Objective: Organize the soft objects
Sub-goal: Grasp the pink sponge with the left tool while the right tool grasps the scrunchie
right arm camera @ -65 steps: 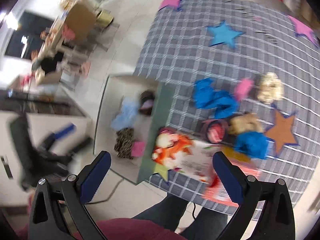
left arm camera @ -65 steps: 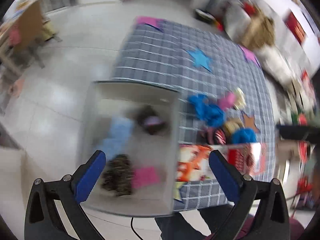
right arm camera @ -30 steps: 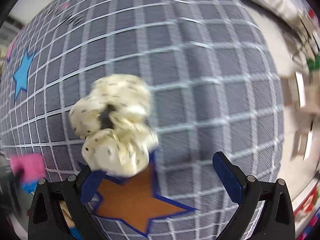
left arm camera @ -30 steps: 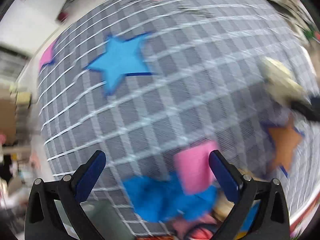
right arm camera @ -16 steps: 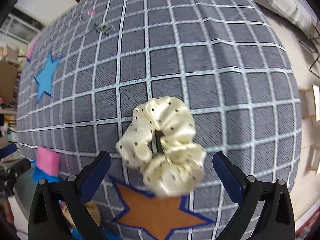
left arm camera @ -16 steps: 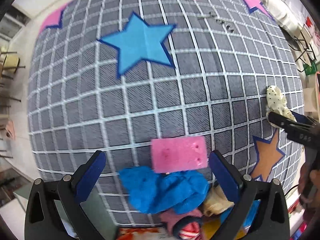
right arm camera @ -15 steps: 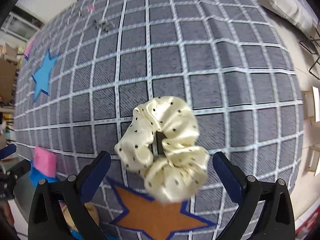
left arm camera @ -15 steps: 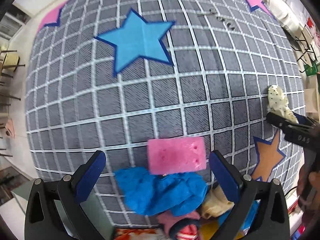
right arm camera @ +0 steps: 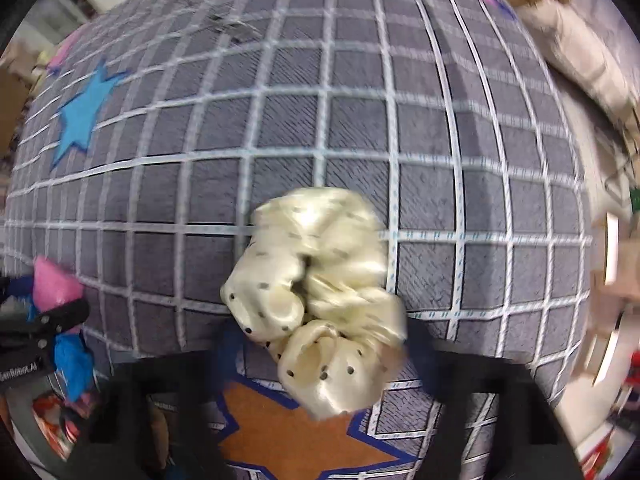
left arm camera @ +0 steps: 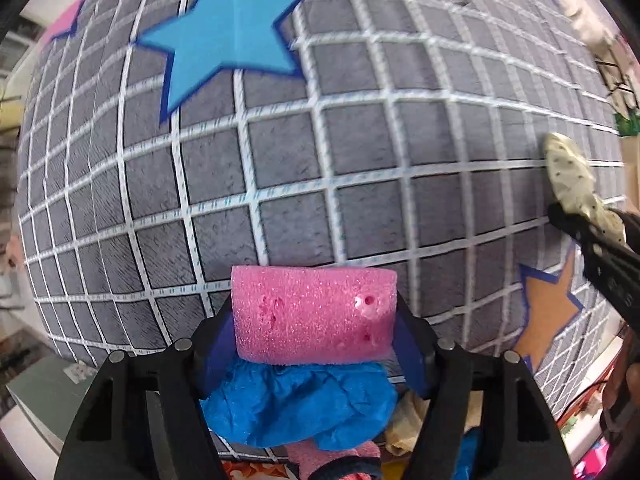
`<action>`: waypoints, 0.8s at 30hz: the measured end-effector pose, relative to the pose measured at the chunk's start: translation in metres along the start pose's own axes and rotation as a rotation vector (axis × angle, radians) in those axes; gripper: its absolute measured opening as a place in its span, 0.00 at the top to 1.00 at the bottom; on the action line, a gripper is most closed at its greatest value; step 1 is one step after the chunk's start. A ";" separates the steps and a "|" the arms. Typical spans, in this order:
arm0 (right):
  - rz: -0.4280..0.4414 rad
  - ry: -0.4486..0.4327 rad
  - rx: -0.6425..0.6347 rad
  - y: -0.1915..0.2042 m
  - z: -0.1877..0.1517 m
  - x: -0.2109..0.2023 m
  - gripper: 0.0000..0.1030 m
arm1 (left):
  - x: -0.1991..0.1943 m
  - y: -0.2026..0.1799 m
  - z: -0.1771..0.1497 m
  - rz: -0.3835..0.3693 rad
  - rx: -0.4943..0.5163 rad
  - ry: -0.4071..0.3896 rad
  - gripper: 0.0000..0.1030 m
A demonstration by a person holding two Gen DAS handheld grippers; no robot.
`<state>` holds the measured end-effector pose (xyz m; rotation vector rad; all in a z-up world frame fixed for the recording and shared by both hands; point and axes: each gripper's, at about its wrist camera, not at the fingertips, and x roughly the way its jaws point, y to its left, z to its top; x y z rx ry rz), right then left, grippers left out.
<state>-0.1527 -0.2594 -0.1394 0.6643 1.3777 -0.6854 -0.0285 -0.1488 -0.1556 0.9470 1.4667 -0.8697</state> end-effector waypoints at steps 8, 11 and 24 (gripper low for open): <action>0.148 -0.055 0.056 -0.013 -0.022 -0.046 0.81 | -0.085 -0.030 -0.036 -0.017 0.082 -0.215 0.29; 0.193 -0.066 0.087 -0.019 -0.043 -0.069 0.81 | -0.109 -0.032 -0.061 -0.009 0.119 -0.262 0.29; 0.242 -0.010 0.079 -0.005 -0.201 -0.125 0.80 | -0.147 0.008 -0.206 -0.024 0.154 -0.285 0.29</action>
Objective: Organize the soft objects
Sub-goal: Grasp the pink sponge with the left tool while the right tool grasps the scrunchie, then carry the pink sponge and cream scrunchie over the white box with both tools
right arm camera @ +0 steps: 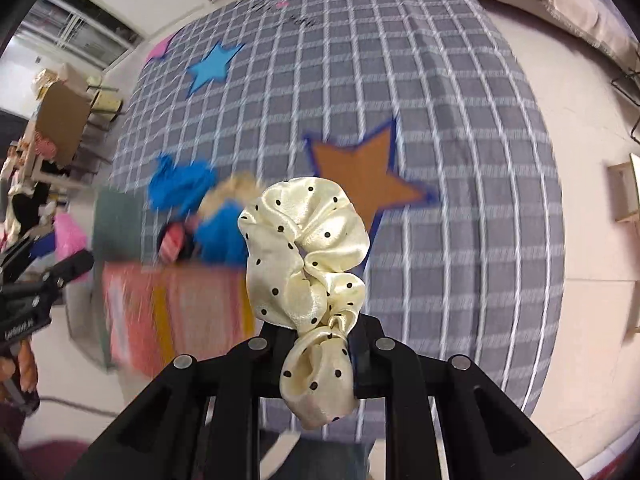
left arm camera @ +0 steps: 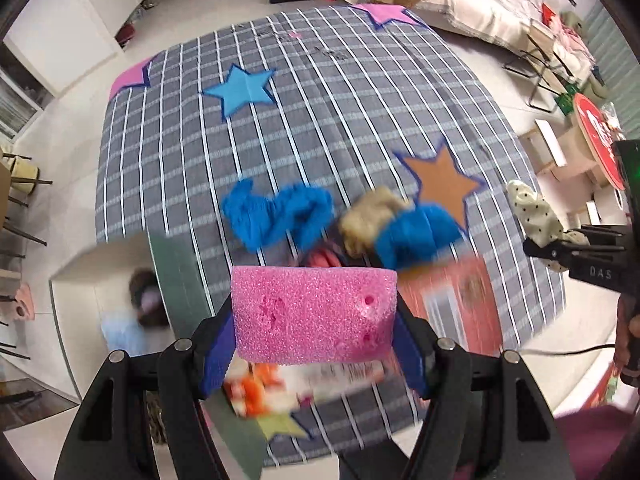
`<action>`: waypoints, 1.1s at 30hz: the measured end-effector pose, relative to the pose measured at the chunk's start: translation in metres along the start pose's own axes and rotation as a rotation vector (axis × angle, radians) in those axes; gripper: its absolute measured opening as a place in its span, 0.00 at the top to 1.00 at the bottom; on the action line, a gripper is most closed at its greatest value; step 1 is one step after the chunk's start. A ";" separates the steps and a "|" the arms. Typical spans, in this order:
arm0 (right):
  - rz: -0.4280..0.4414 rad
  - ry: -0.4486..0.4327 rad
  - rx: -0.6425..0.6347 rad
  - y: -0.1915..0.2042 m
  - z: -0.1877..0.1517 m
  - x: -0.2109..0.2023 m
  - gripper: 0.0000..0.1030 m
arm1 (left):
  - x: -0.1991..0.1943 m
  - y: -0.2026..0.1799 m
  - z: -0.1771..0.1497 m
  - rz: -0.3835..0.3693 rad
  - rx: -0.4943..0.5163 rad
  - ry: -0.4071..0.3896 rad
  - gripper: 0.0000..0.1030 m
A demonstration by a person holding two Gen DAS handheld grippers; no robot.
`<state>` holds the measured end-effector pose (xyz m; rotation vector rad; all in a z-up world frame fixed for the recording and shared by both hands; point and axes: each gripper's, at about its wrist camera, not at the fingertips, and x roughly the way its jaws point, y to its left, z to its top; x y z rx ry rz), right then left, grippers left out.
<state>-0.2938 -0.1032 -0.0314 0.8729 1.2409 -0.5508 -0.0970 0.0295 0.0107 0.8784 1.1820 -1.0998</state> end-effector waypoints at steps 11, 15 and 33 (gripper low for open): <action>0.105 0.109 -0.318 0.090 -0.084 -0.010 0.80 | -0.031 0.021 -0.061 -0.019 -0.058 -0.064 0.29; 0.105 0.099 -0.438 0.130 -0.087 -0.017 0.80 | -0.040 0.046 -0.073 -0.003 -0.131 -0.098 0.29; 0.138 0.056 -0.661 0.285 -0.036 -0.031 0.80 | -0.064 0.140 -0.148 0.098 -0.459 -0.165 0.29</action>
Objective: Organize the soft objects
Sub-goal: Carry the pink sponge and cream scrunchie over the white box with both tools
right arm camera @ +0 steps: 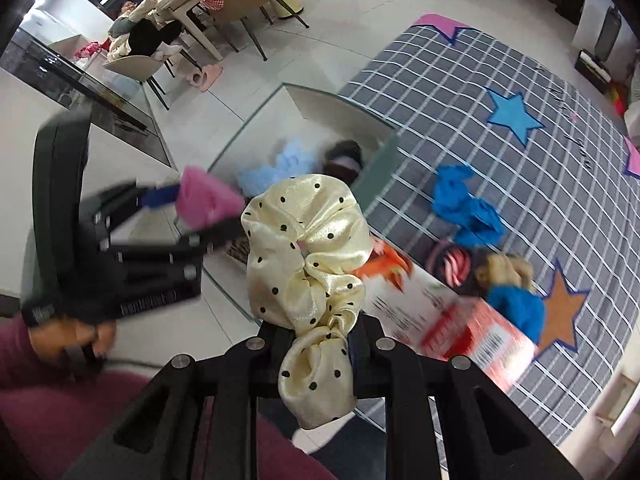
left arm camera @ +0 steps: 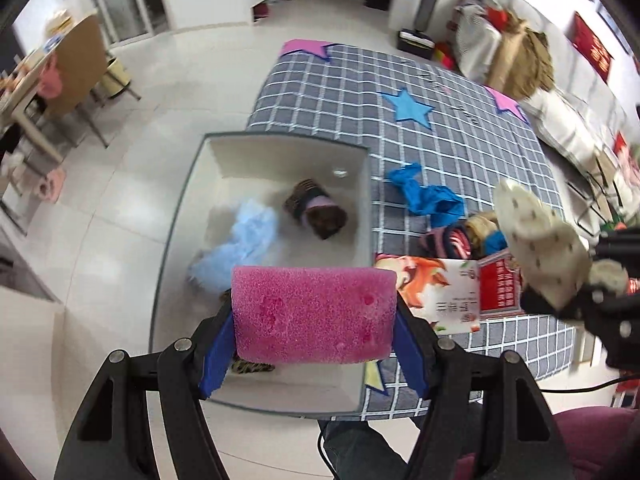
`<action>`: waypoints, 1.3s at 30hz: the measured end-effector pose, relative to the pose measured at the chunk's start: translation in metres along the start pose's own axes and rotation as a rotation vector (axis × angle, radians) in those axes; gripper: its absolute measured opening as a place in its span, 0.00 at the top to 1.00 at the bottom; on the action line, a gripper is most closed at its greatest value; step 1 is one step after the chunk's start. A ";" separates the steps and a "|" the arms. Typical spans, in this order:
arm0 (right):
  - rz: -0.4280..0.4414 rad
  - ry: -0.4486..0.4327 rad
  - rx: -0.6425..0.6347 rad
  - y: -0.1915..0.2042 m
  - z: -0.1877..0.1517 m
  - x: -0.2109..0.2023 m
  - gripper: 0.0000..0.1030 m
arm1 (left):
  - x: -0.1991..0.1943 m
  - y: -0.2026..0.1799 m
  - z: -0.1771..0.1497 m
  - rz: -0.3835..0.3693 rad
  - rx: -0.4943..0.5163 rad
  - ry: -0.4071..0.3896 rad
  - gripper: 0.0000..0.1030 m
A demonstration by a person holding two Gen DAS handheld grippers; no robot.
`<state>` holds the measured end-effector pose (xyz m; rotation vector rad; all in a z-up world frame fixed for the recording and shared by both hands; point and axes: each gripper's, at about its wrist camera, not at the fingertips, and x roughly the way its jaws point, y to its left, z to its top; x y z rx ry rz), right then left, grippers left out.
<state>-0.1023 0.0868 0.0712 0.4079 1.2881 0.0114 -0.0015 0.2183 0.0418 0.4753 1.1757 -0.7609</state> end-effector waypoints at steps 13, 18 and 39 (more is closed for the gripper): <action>0.014 0.048 0.038 0.021 0.021 0.036 0.80 | 0.006 0.017 -0.017 0.019 -0.066 0.043 0.29; 0.001 0.044 0.027 0.021 0.019 0.036 0.80 | 0.005 0.011 -0.013 0.014 -0.047 0.035 0.29; 0.000 0.053 0.043 0.020 0.013 0.038 0.80 | 0.006 0.010 -0.017 0.007 -0.044 0.043 0.29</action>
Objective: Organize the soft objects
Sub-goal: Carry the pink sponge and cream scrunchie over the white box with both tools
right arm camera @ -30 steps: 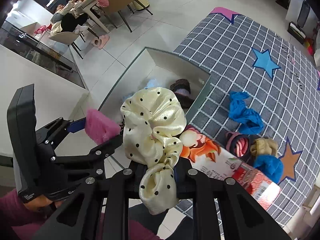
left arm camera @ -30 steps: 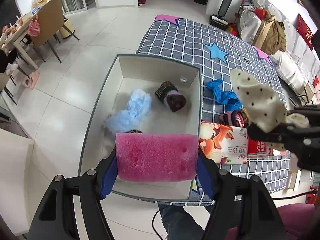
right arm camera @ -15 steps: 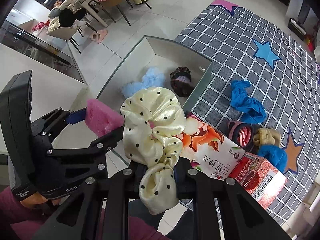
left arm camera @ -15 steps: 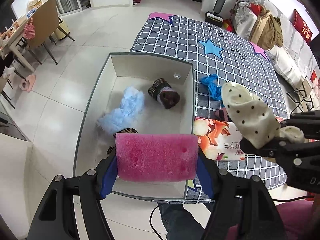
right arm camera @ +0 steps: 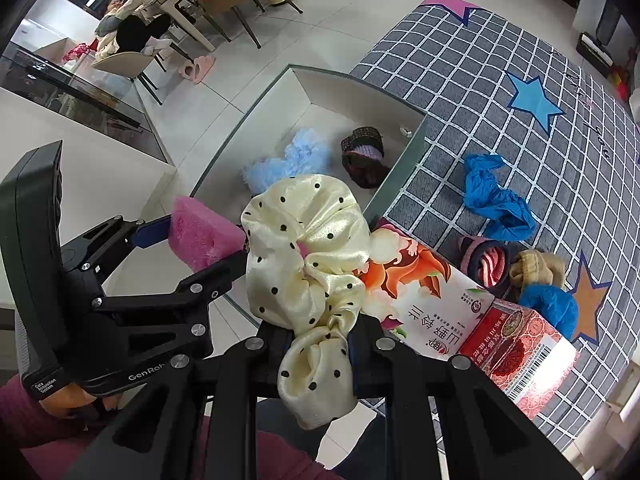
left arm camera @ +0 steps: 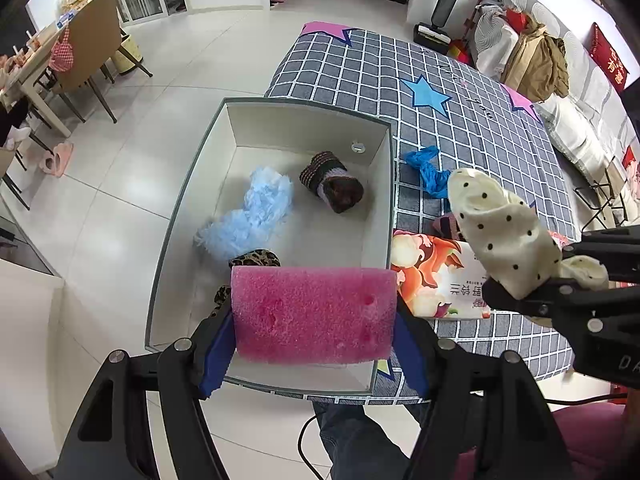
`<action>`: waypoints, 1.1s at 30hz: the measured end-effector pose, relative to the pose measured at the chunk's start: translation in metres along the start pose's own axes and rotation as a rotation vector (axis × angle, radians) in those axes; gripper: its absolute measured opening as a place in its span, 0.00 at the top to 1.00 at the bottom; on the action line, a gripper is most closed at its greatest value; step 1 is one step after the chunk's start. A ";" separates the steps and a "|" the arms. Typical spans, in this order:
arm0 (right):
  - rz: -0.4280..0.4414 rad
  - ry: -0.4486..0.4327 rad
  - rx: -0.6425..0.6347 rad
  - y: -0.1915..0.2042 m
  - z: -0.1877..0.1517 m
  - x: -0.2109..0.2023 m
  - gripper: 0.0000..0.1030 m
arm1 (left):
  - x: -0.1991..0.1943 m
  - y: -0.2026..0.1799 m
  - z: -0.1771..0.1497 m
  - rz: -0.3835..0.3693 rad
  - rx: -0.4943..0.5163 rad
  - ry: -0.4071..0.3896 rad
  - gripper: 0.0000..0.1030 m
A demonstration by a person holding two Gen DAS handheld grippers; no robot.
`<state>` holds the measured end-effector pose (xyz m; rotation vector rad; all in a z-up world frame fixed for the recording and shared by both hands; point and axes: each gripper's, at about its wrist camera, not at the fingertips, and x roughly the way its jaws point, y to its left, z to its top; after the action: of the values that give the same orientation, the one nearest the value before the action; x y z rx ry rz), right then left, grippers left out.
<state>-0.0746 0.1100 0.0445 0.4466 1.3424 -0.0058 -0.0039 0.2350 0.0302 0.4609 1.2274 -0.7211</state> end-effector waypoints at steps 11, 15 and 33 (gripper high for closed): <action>0.001 0.002 0.000 0.000 0.000 0.000 0.80 | 0.000 0.001 0.000 -0.001 -0.001 0.000 0.29; 0.001 0.002 0.001 0.000 0.000 0.000 0.80 | 0.001 0.002 0.000 -0.001 -0.001 0.002 0.29; 0.000 0.011 0.004 0.000 0.012 0.004 0.80 | 0.003 0.012 0.003 0.007 -0.033 -0.007 0.29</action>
<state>-0.0618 0.1075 0.0427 0.4502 1.3537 -0.0060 0.0072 0.2411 0.0270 0.4350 1.2288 -0.6944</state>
